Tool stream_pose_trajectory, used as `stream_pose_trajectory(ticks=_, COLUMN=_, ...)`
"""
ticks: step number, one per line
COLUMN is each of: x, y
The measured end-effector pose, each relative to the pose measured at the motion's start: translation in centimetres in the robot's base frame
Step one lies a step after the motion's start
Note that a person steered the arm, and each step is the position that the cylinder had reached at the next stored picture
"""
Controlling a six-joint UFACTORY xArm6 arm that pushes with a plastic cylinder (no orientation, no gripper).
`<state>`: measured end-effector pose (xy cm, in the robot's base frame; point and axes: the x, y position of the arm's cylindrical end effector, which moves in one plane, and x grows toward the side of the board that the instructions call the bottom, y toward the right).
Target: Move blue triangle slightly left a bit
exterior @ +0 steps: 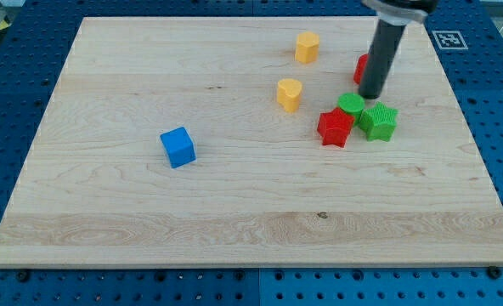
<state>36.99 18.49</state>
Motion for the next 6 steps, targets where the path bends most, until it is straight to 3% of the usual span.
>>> stream_pose_trajectory(ticks=2, x=-3.7, y=7.2)
stream_pose_trajectory(ticks=4, x=-6.3, y=2.4)
stream_pose_trajectory(ticks=6, x=-3.5, y=-4.5)
